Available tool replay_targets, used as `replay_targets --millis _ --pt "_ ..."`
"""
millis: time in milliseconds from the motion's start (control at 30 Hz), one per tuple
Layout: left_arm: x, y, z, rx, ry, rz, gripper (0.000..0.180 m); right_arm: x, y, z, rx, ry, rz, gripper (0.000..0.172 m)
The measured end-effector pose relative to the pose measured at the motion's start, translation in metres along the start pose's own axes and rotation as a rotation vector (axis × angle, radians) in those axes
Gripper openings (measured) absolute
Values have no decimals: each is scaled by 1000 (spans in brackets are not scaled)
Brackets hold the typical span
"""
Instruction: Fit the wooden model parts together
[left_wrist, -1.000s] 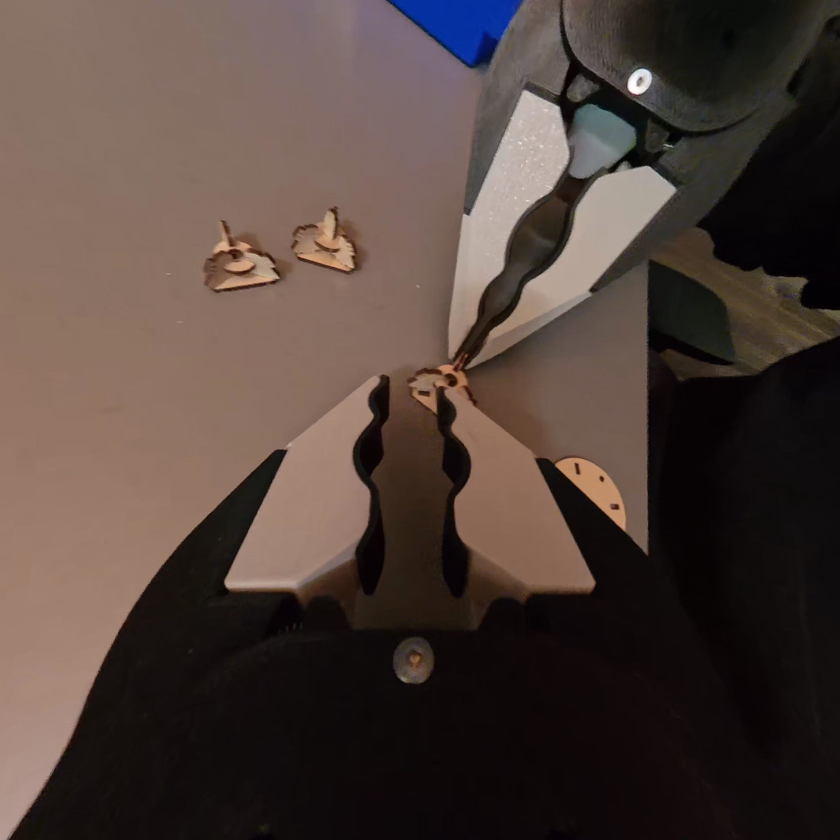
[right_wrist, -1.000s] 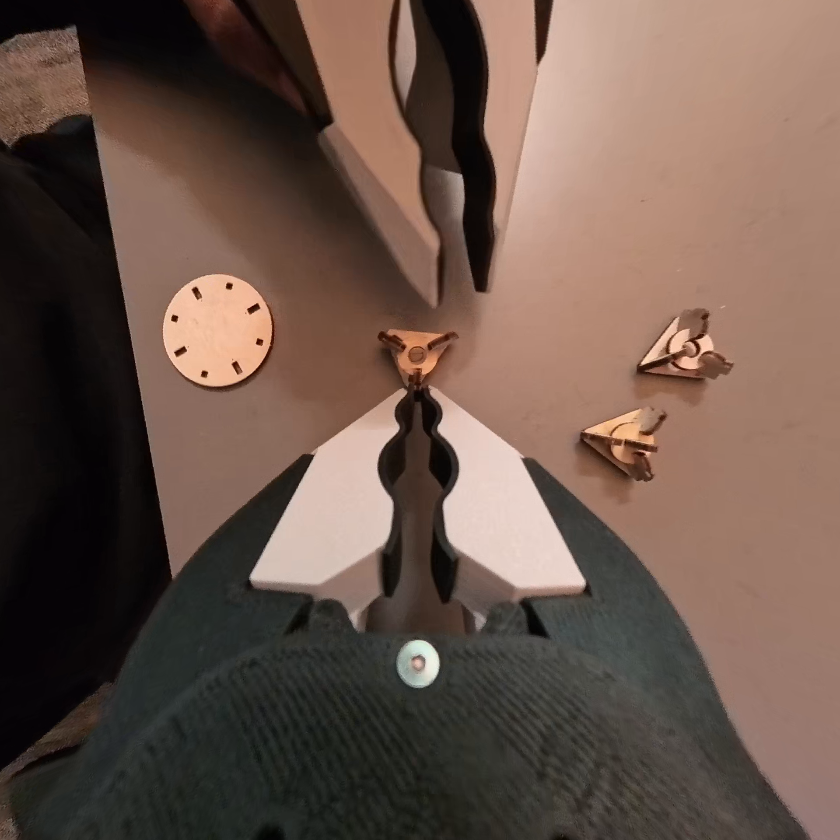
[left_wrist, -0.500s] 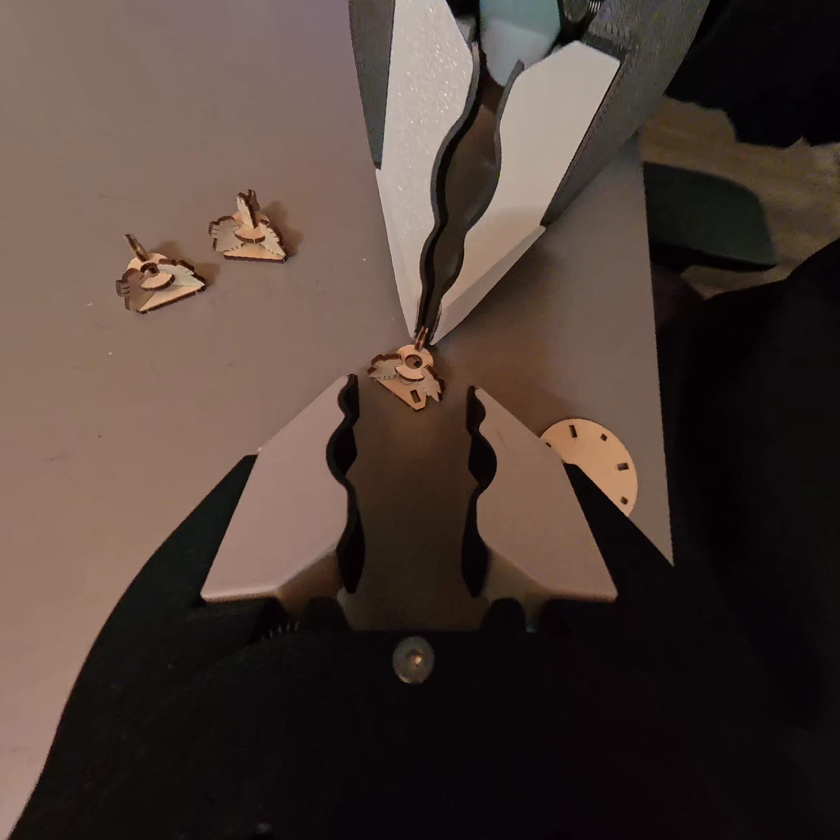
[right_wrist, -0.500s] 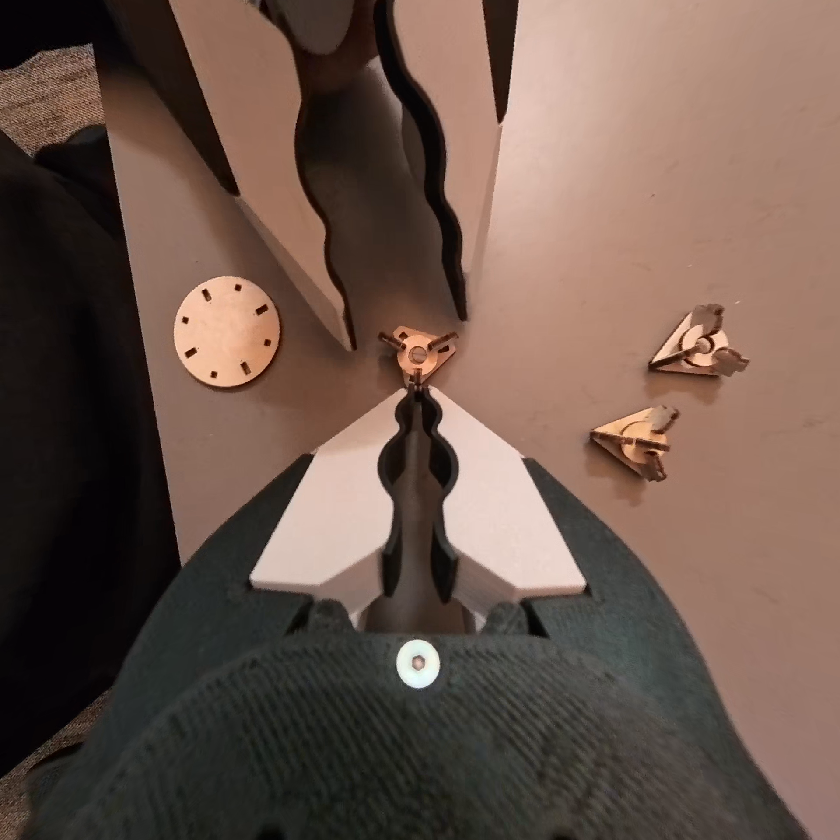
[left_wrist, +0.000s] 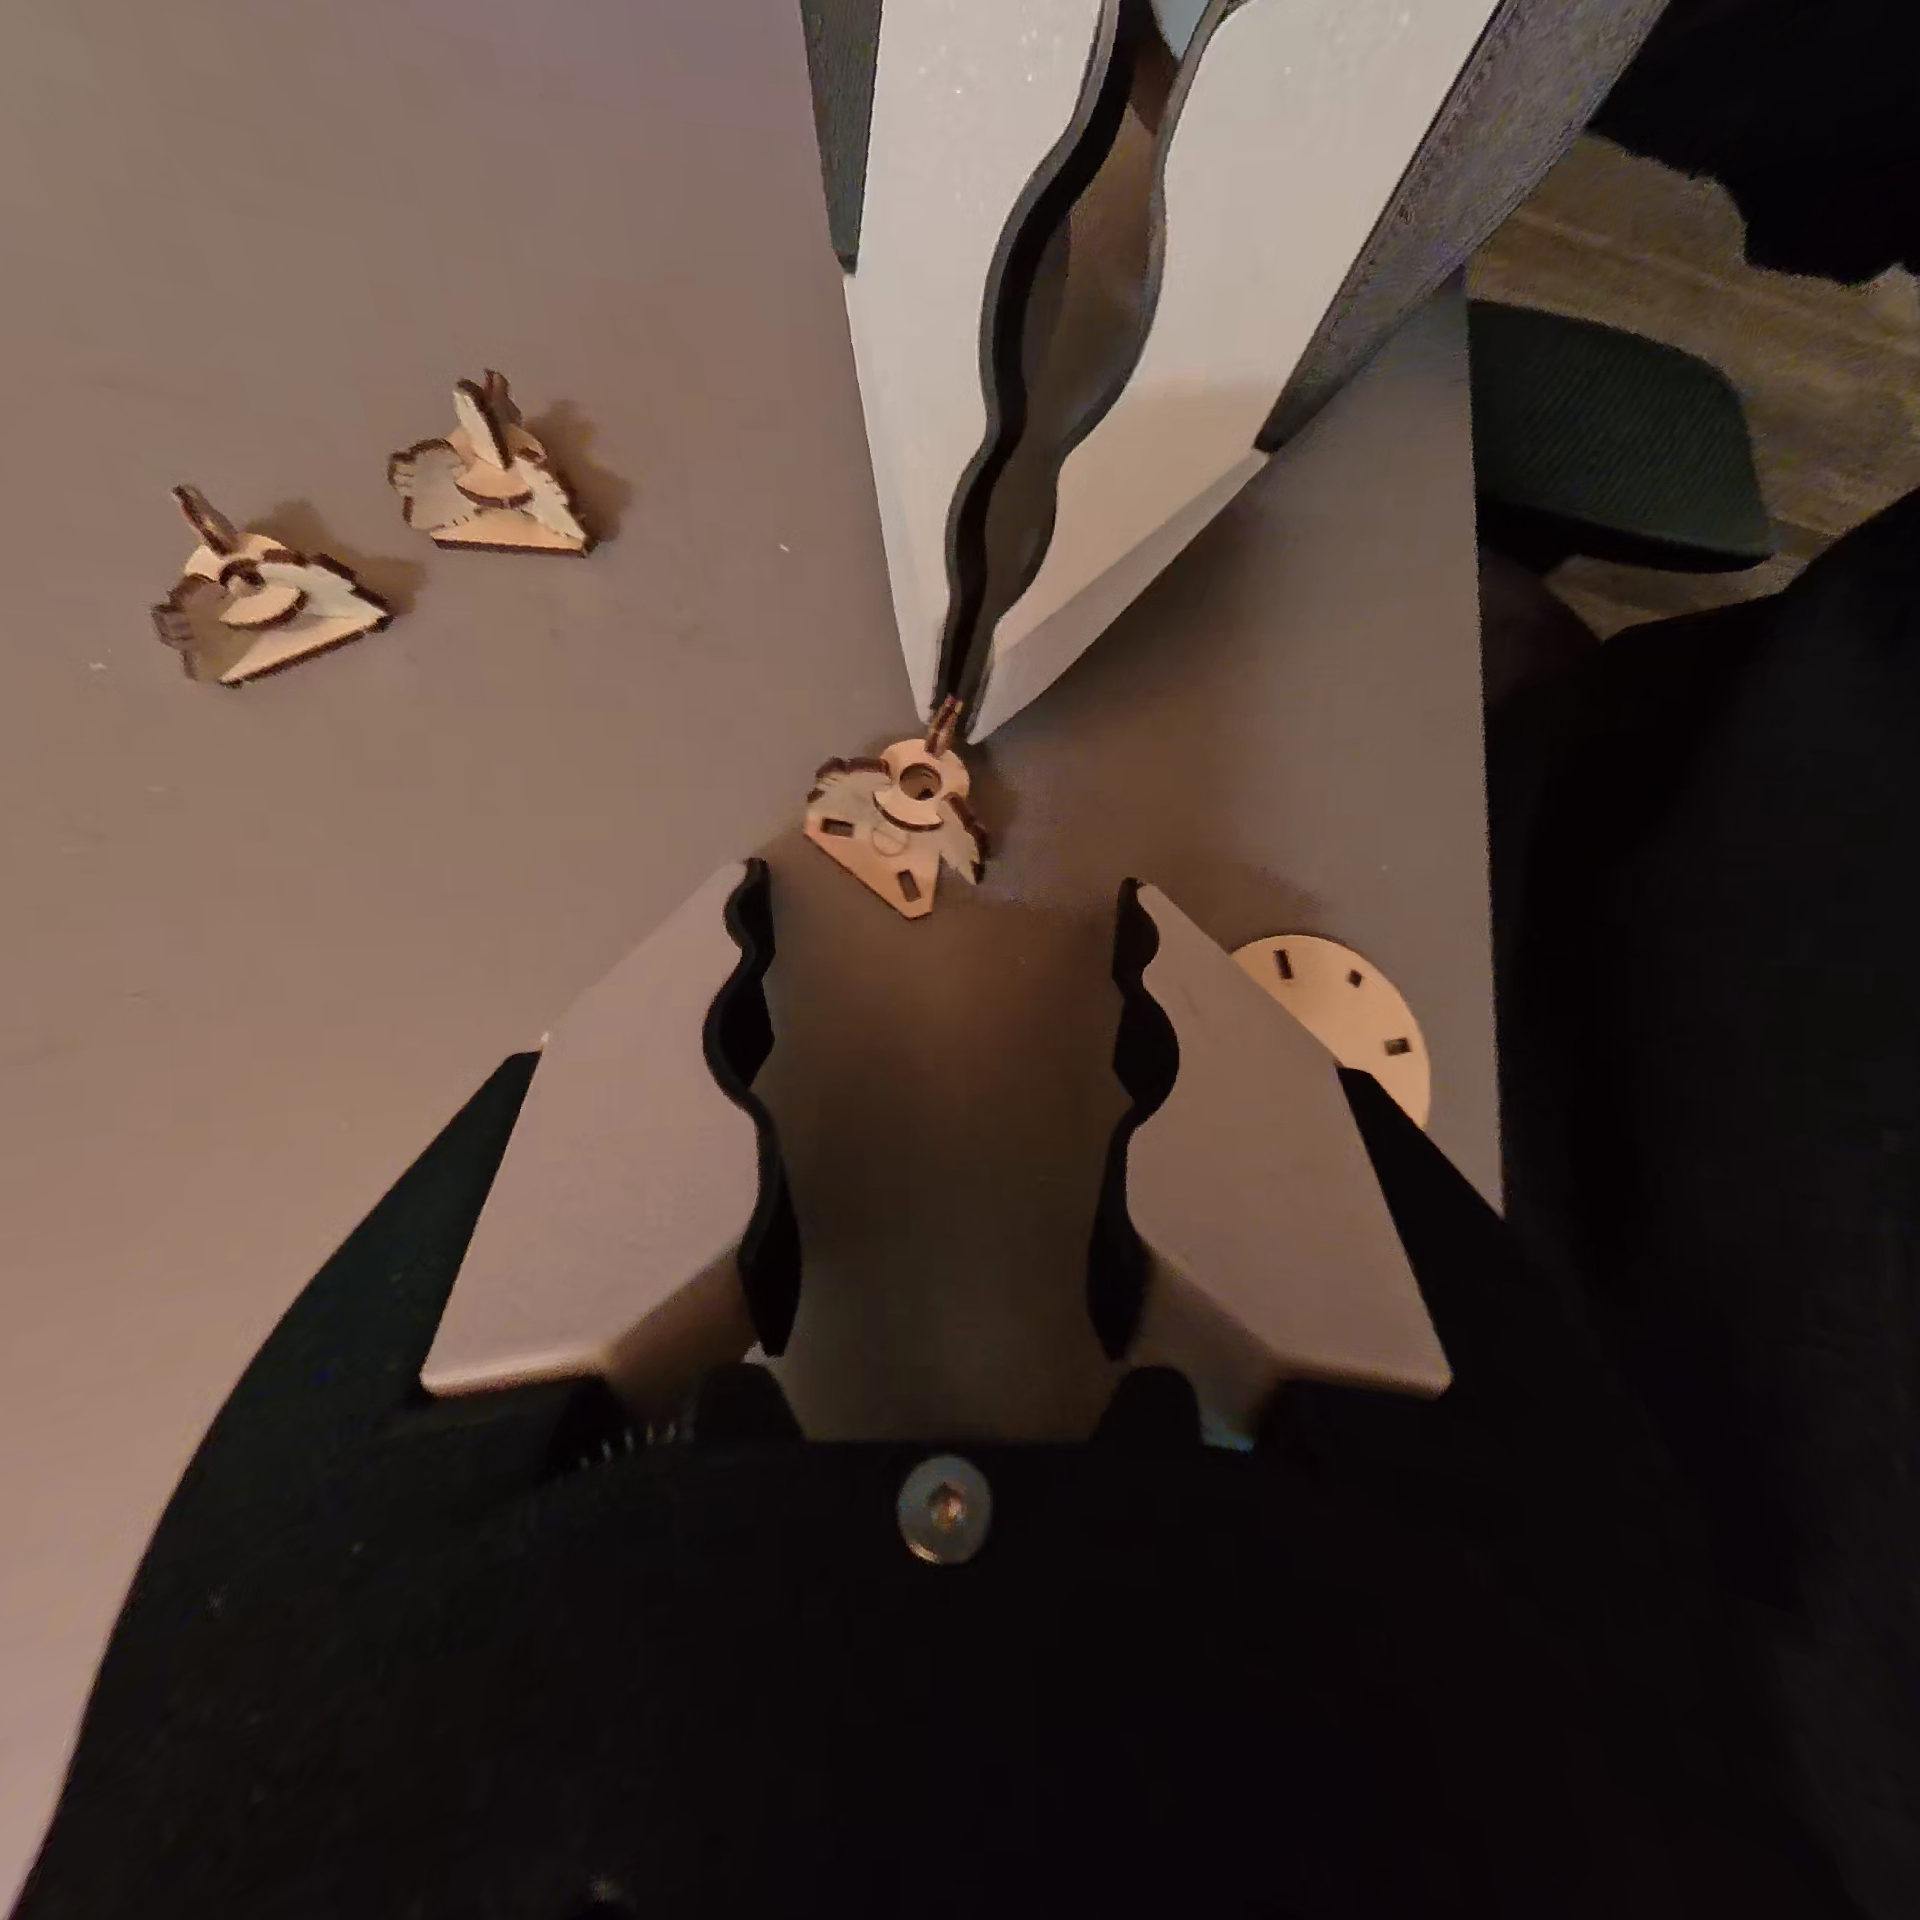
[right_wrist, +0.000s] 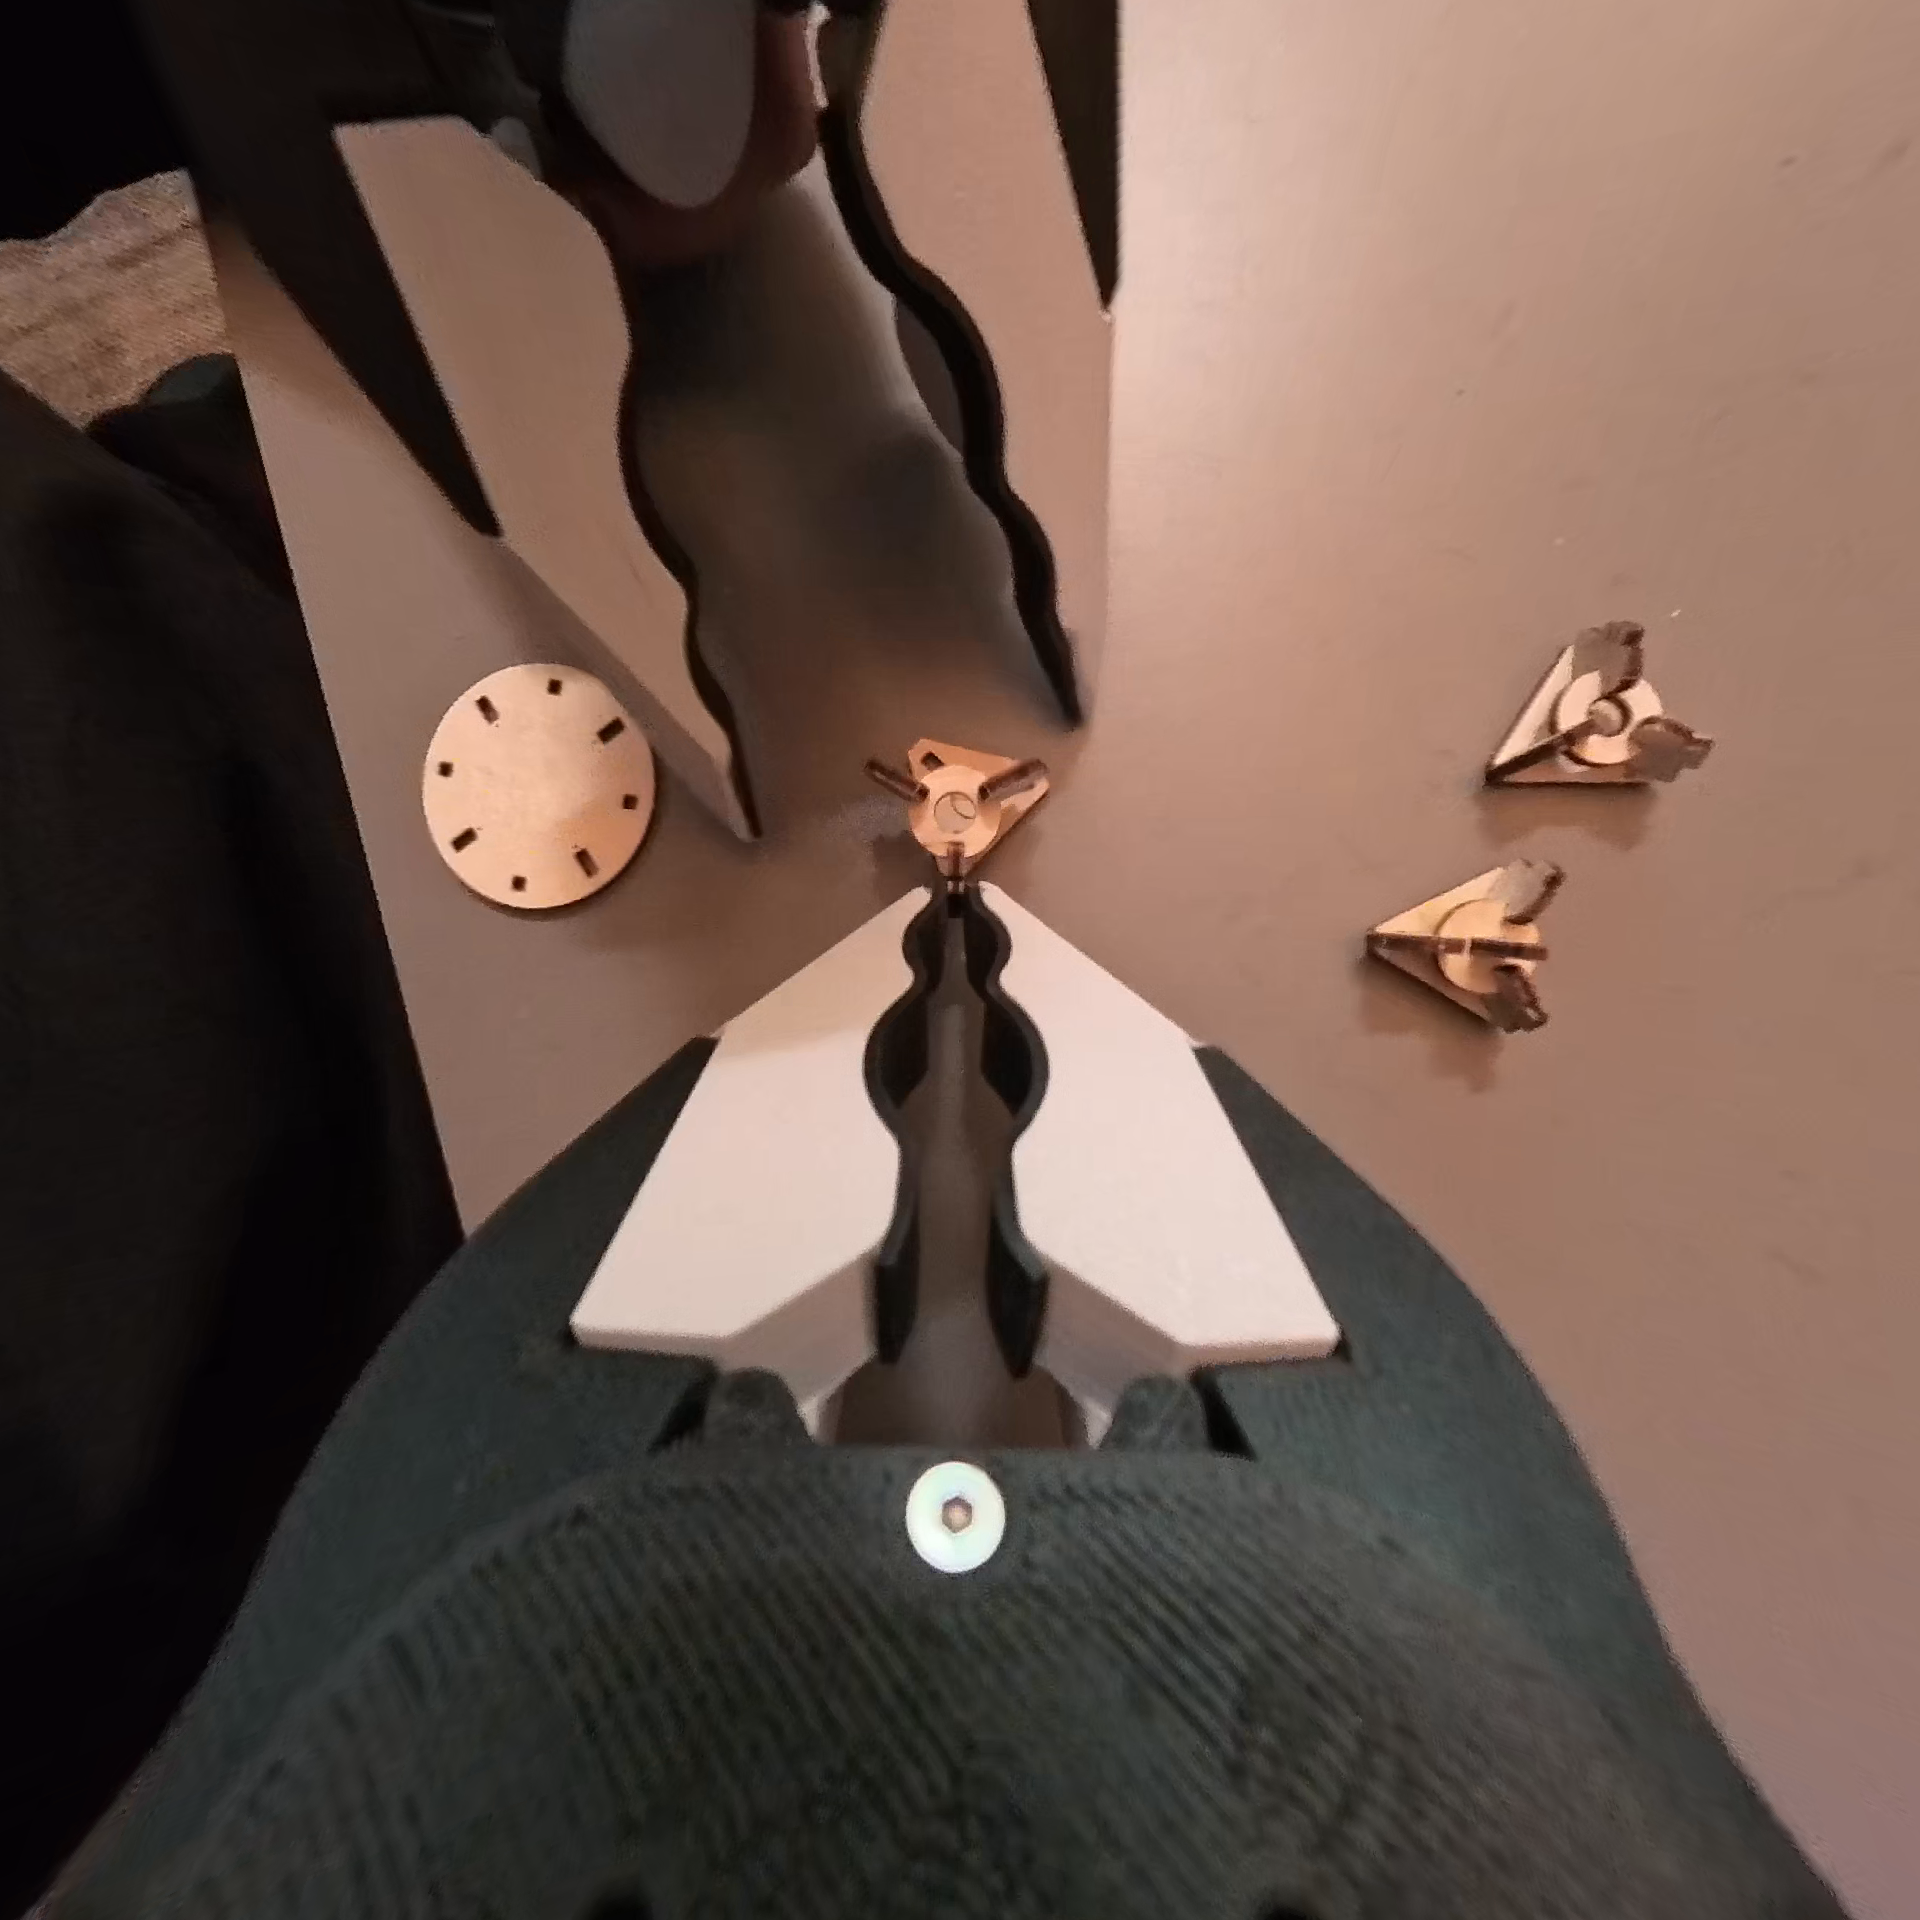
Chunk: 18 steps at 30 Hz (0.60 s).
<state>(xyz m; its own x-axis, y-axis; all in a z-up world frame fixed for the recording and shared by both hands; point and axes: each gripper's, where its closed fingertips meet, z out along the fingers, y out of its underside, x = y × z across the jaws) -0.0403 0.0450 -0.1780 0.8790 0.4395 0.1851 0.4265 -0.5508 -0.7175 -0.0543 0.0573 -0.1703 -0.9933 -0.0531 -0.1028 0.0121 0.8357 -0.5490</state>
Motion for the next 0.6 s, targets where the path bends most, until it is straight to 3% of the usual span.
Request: replay_targets --millis 300,400,600 --pt "28 2 2 16 64 -23 66 -1 2 1 17 41 21 0" --pt "22 3 1 13 24 -19 65 -2 2 2 15 33 8 1" --pt "17 3 -1 26 24 -49 65 -10 2 -1 37 -43 -173 1"
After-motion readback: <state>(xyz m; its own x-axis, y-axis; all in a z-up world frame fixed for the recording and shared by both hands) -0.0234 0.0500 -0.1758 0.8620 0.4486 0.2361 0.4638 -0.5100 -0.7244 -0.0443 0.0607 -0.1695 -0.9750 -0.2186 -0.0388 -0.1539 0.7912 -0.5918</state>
